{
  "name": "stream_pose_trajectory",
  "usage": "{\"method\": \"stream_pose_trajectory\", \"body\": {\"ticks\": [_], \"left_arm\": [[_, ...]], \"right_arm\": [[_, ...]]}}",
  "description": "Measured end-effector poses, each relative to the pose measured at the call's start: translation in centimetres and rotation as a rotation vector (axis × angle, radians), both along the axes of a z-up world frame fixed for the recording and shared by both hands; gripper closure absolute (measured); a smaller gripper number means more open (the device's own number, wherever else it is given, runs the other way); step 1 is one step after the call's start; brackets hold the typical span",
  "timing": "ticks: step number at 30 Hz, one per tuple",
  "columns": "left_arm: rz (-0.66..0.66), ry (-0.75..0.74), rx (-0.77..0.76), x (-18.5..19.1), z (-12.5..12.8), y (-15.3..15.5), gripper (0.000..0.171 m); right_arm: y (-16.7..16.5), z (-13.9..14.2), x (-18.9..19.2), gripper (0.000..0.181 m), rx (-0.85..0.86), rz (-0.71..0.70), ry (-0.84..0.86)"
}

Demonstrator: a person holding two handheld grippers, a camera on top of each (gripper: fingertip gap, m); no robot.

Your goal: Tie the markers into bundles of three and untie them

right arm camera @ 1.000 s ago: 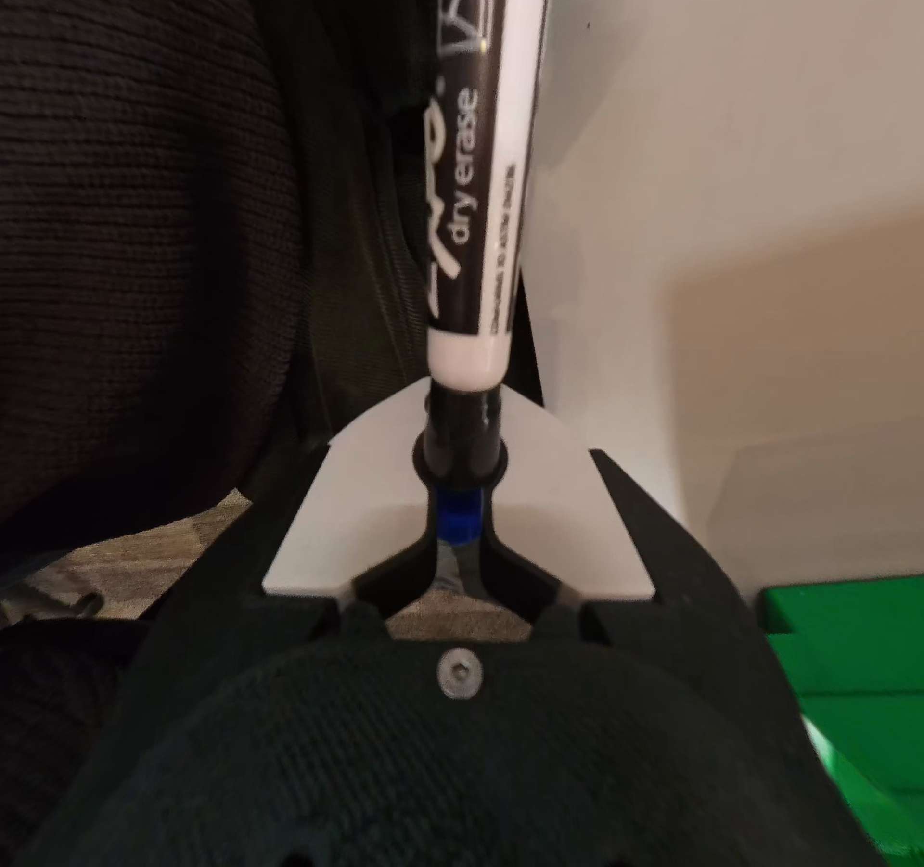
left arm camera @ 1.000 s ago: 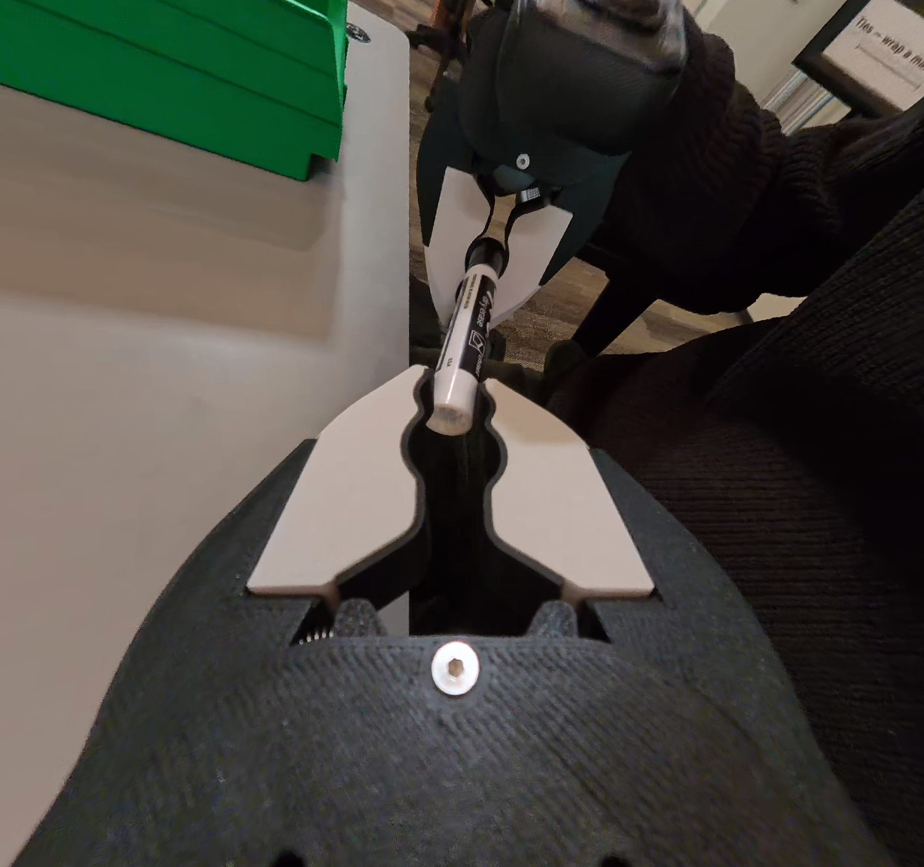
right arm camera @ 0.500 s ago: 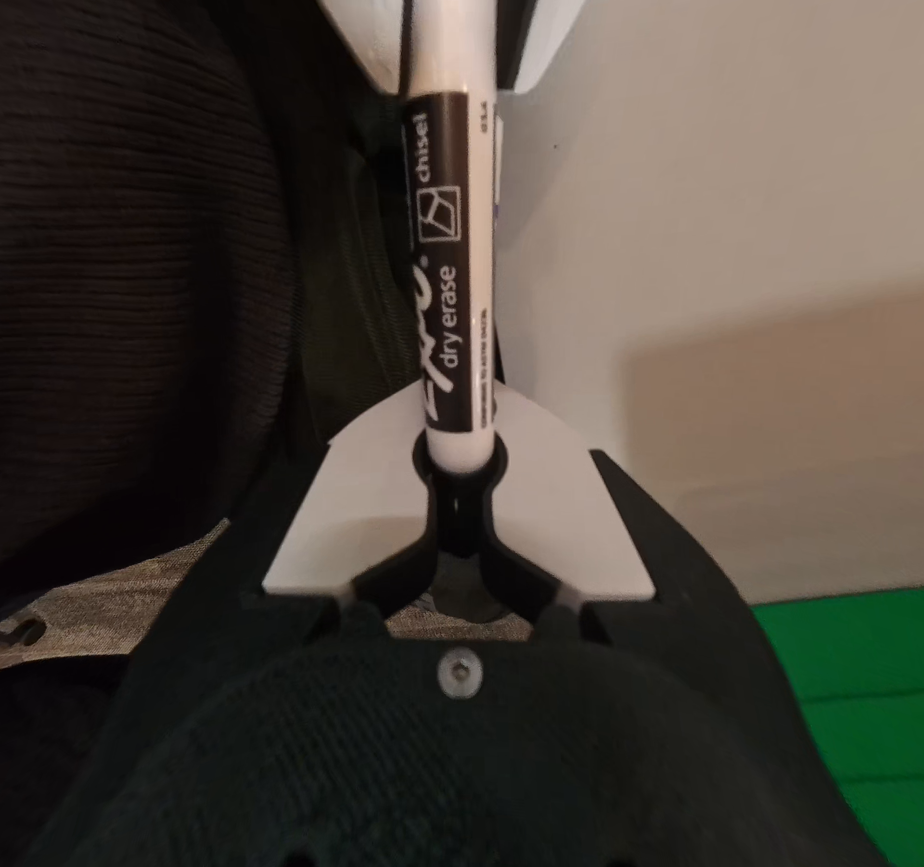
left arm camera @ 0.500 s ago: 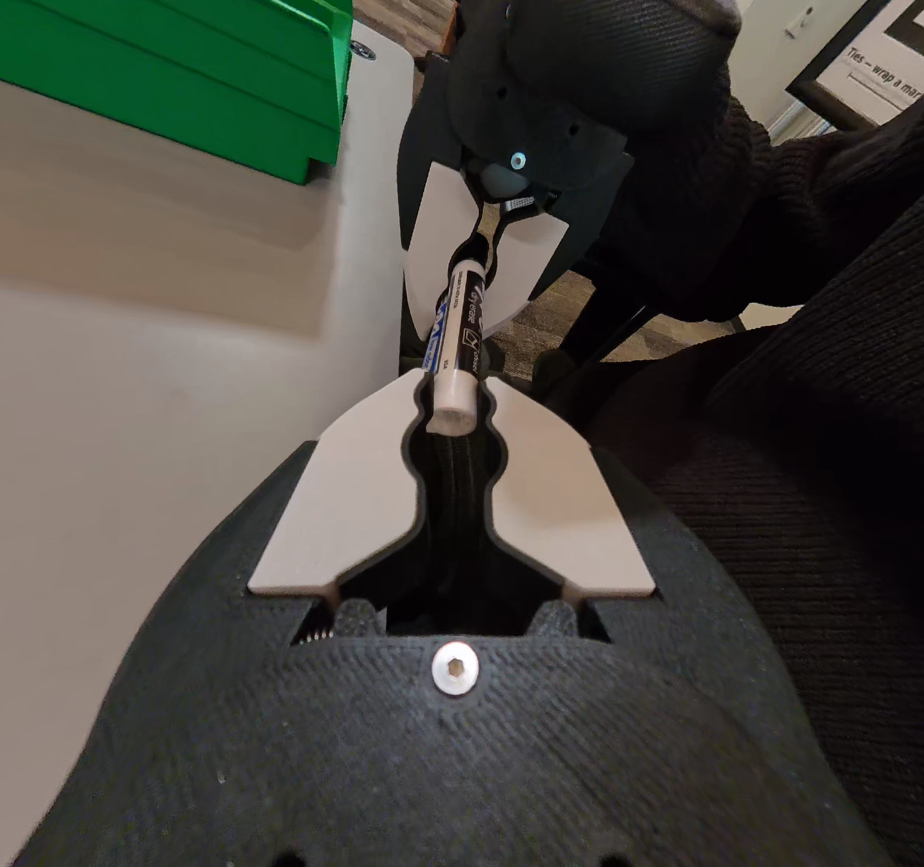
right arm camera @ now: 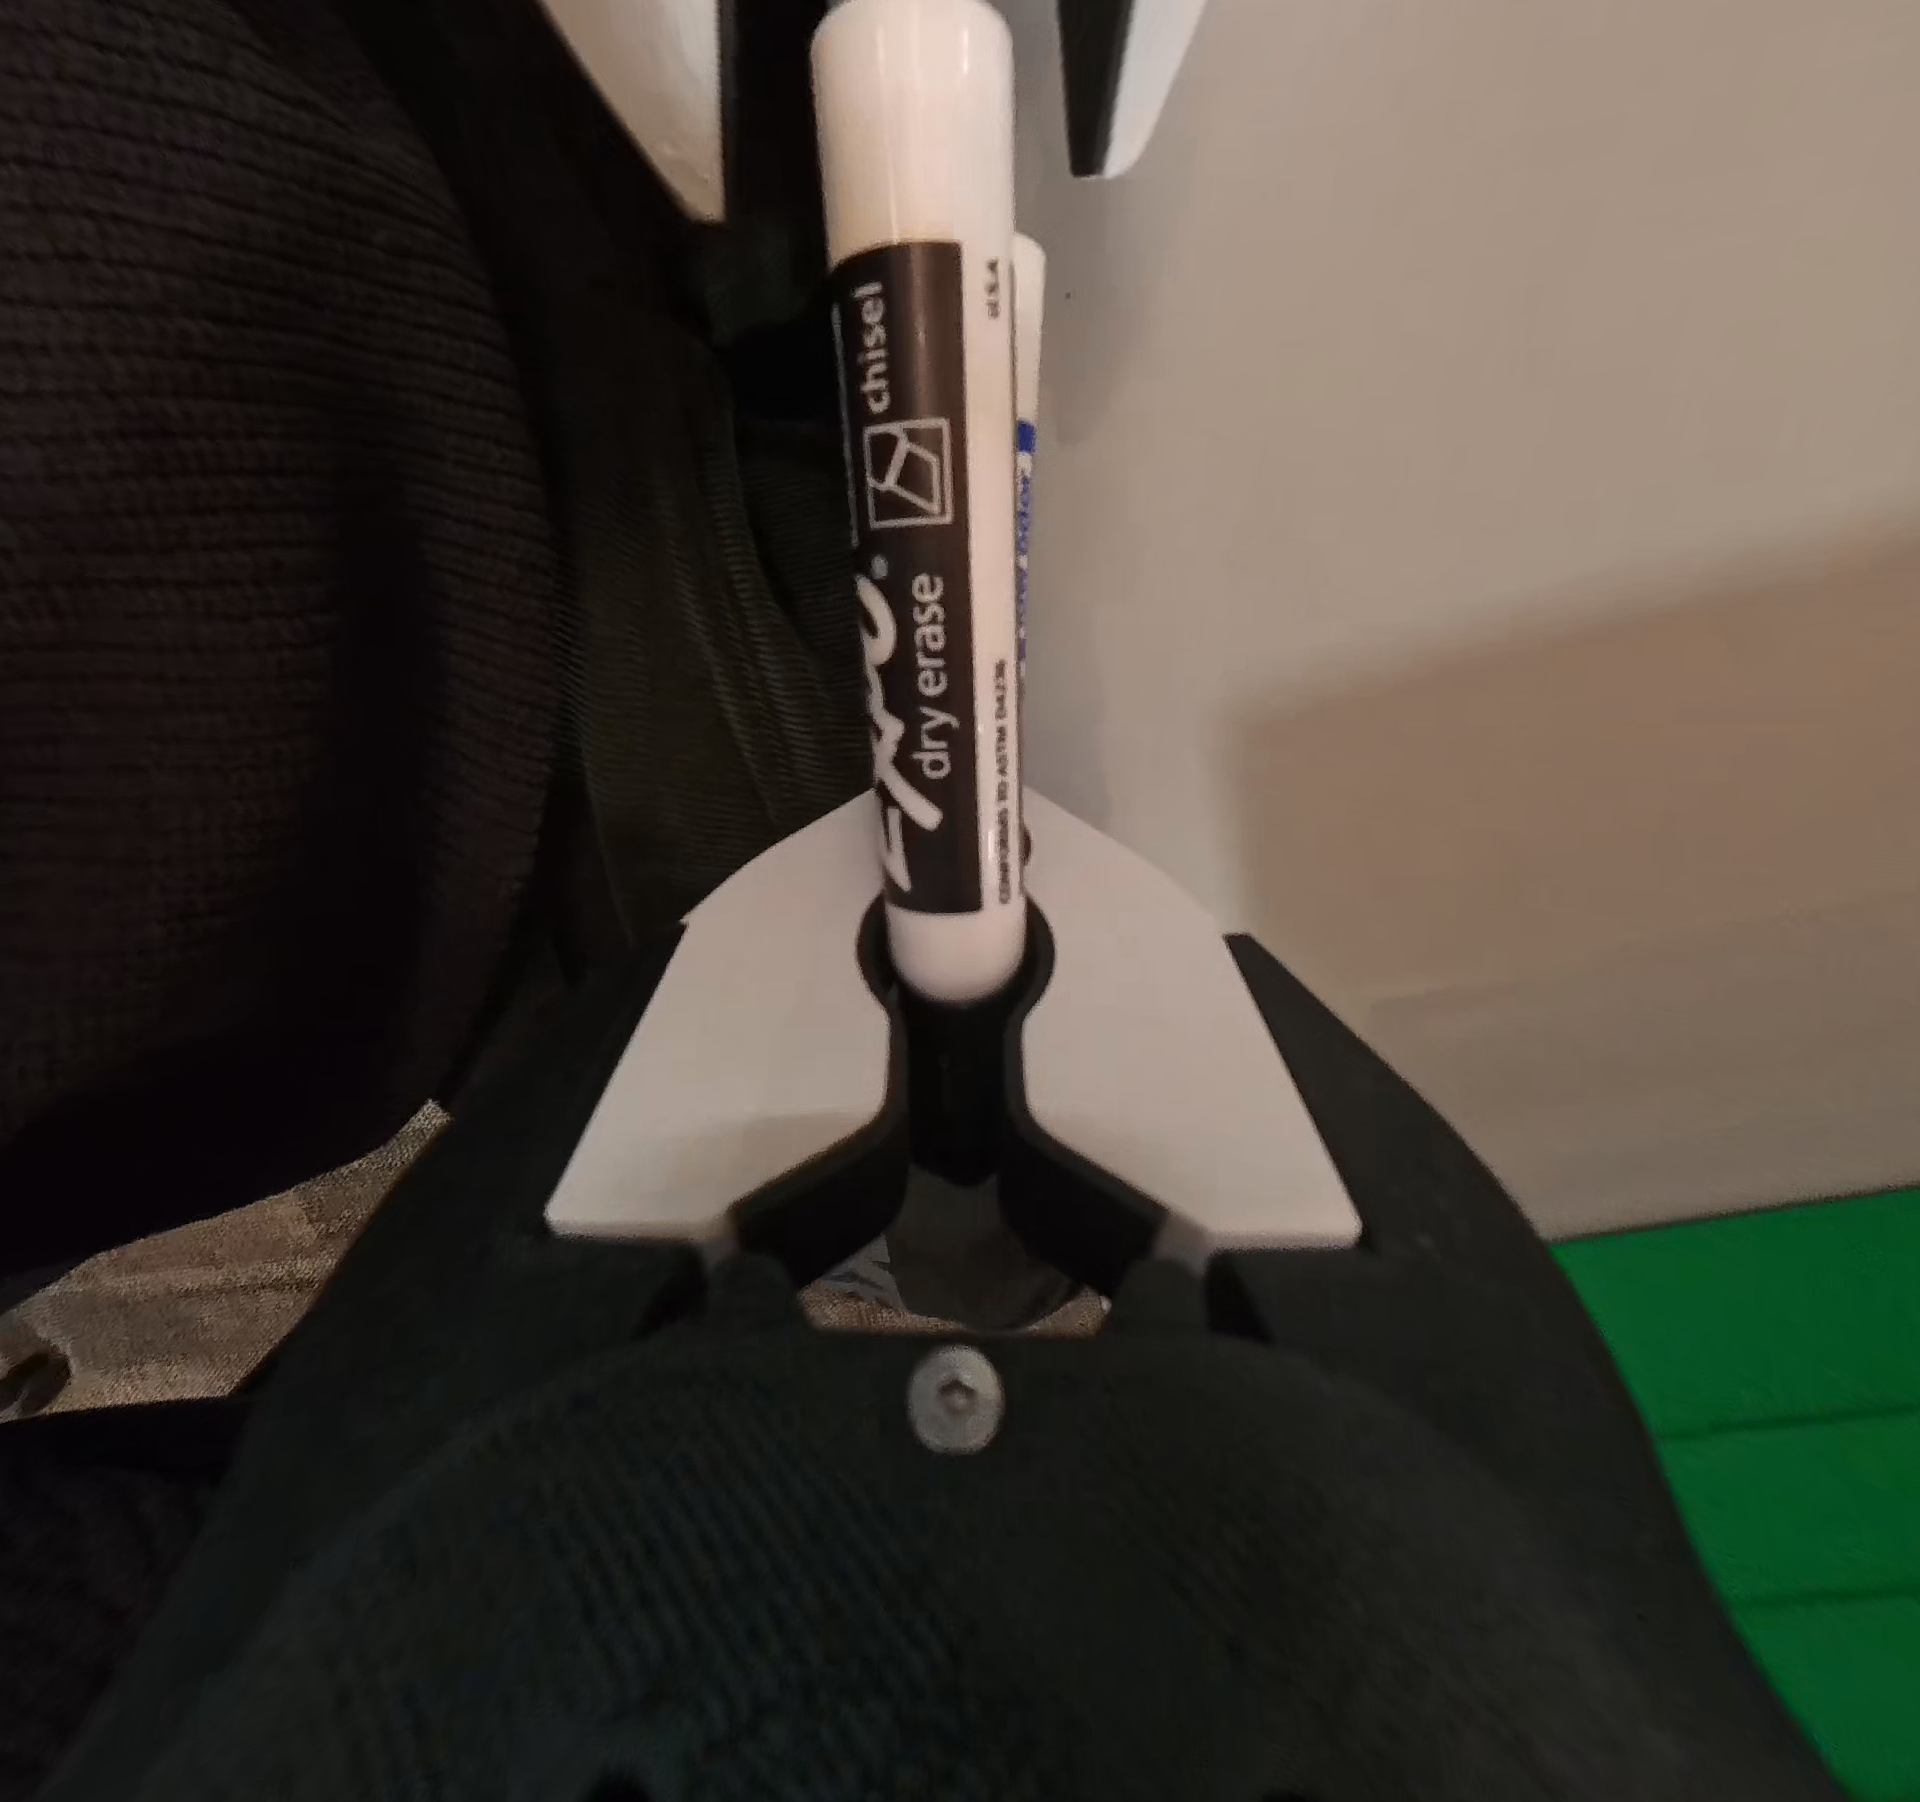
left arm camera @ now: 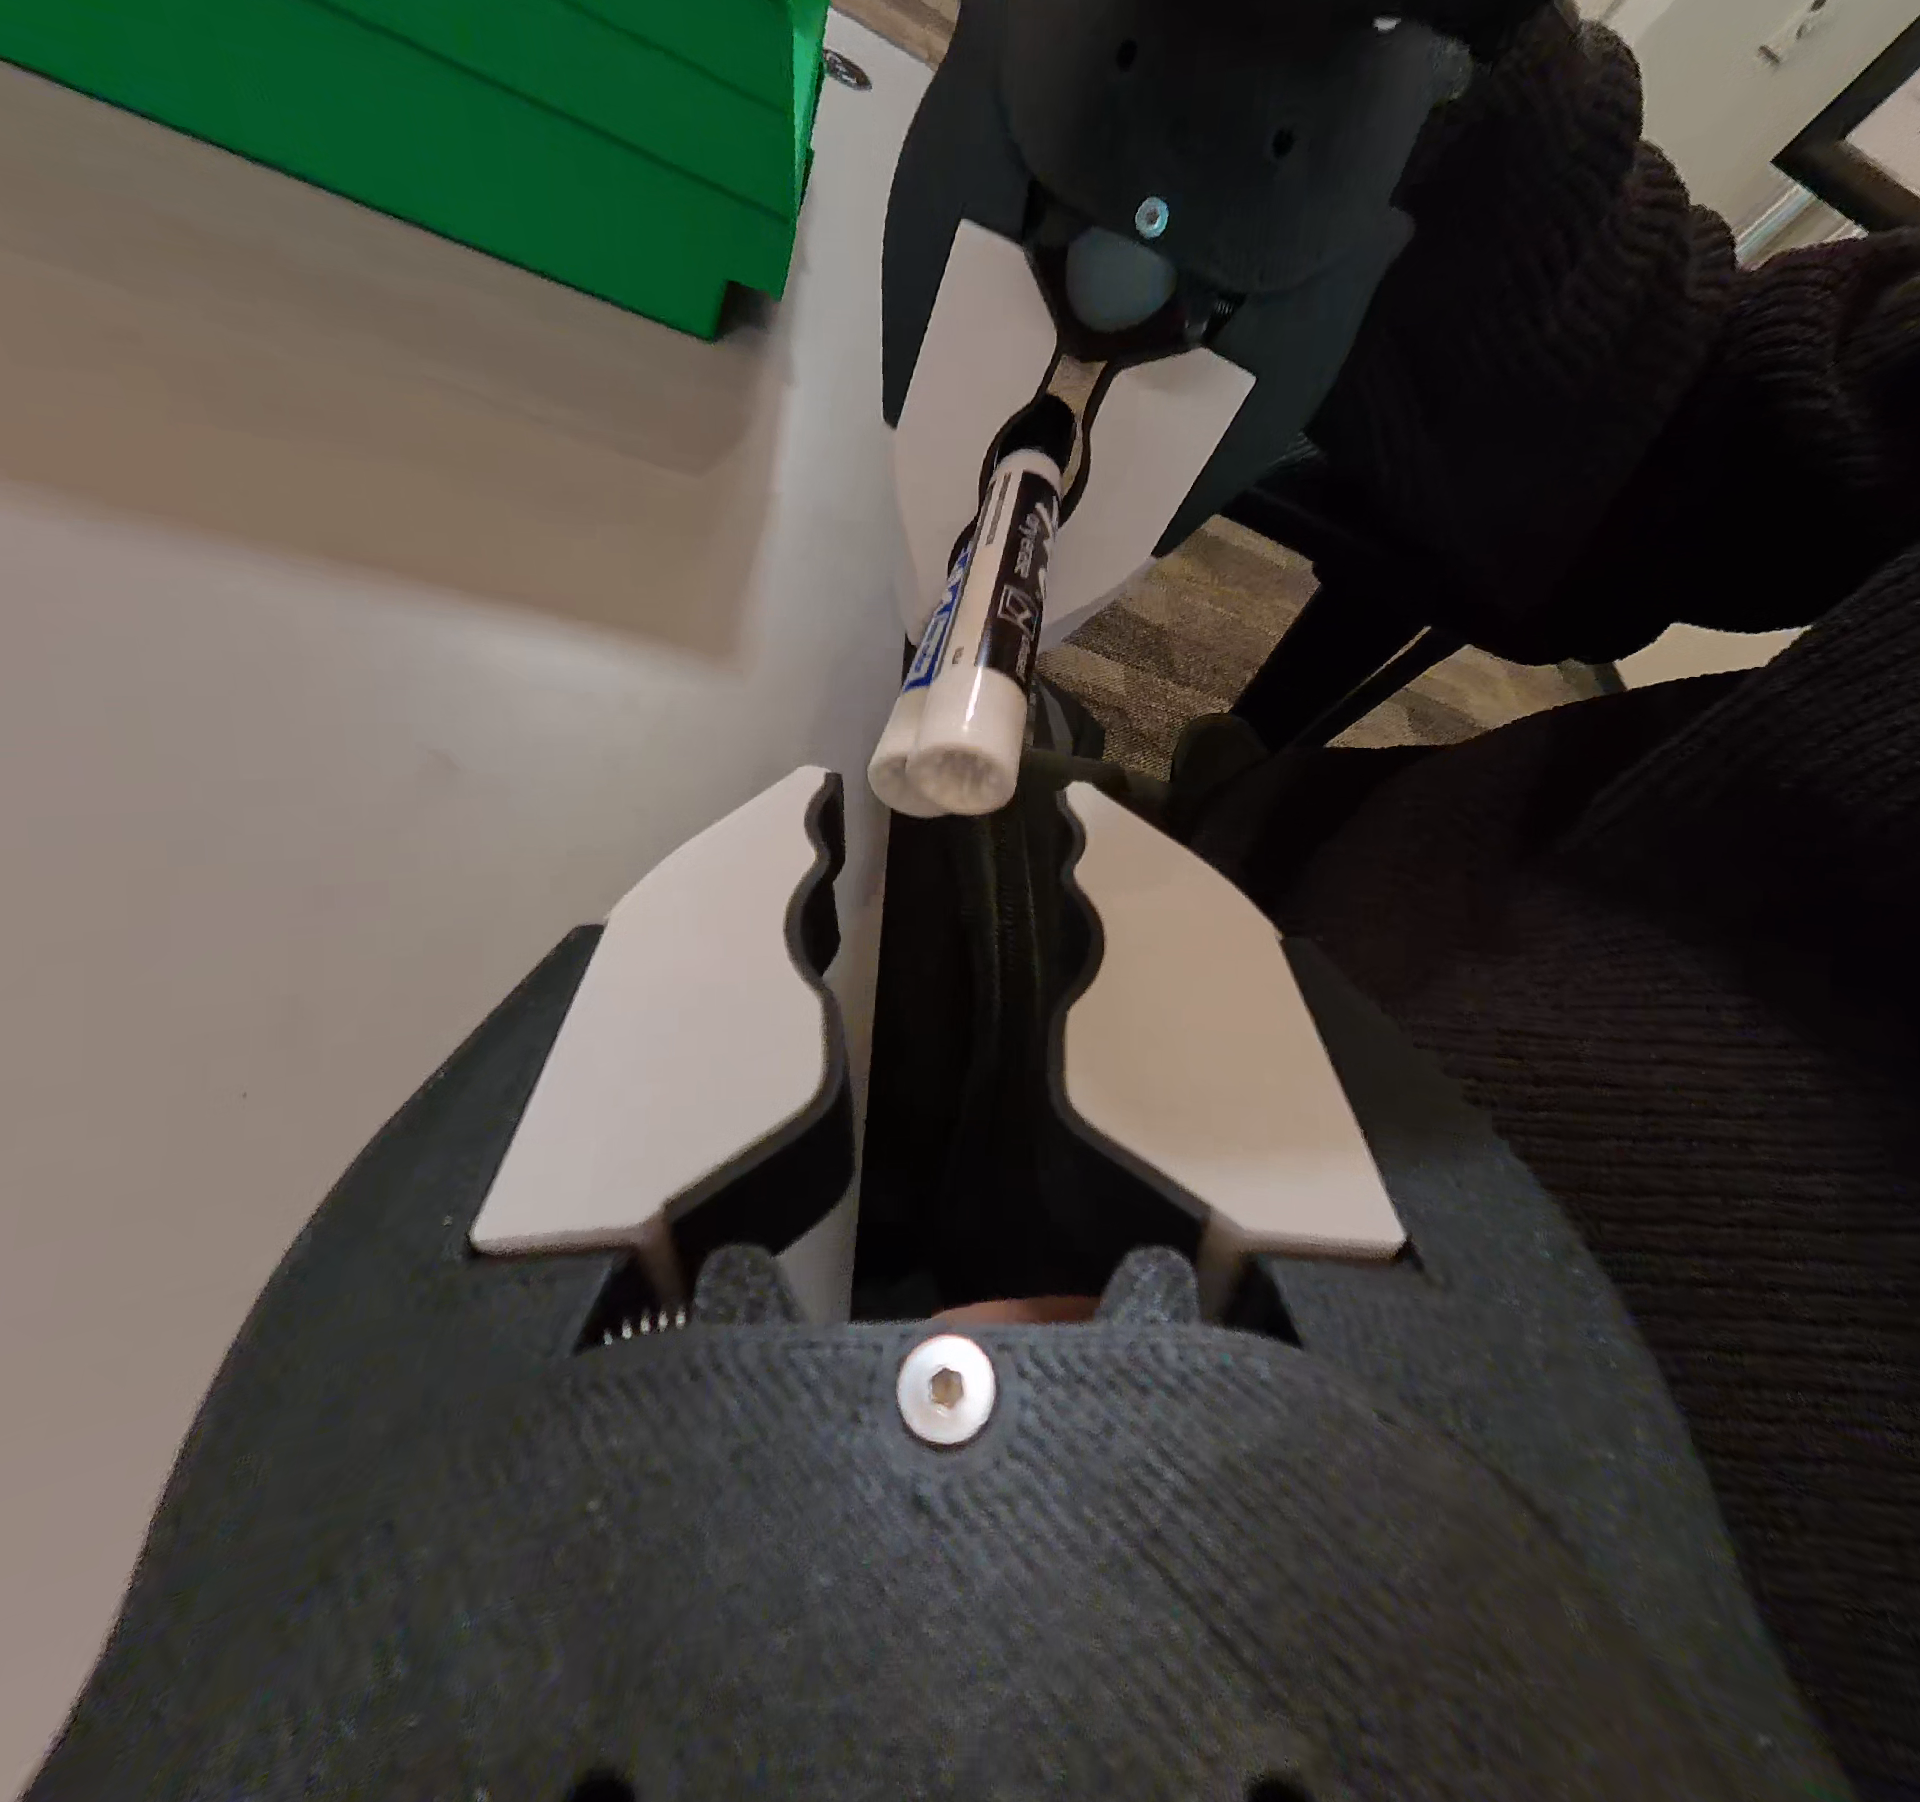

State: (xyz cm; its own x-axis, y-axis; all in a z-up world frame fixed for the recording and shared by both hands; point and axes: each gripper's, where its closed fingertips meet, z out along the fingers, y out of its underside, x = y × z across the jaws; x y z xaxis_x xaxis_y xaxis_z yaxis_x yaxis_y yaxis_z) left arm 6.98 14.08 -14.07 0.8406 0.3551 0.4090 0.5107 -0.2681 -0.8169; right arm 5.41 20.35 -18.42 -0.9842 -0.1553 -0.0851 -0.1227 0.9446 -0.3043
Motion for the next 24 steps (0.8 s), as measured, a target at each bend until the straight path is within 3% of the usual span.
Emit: {"method": "stream_pose_trajectory", "body": {"ticks": [11,24], "left_arm": [[0.011,-0.059,0.116,-0.4,1.0,-0.5,0.171],[0.020,-0.075,0.075,-0.3,0.0,-0.1,0.171]], "right_arm": [[0.1,-0.3,-0.1,0.167,-0.006,-0.003,-0.021],[-0.2,-0.6,0.3,0.167,0.001,0.012,-0.022]]}}
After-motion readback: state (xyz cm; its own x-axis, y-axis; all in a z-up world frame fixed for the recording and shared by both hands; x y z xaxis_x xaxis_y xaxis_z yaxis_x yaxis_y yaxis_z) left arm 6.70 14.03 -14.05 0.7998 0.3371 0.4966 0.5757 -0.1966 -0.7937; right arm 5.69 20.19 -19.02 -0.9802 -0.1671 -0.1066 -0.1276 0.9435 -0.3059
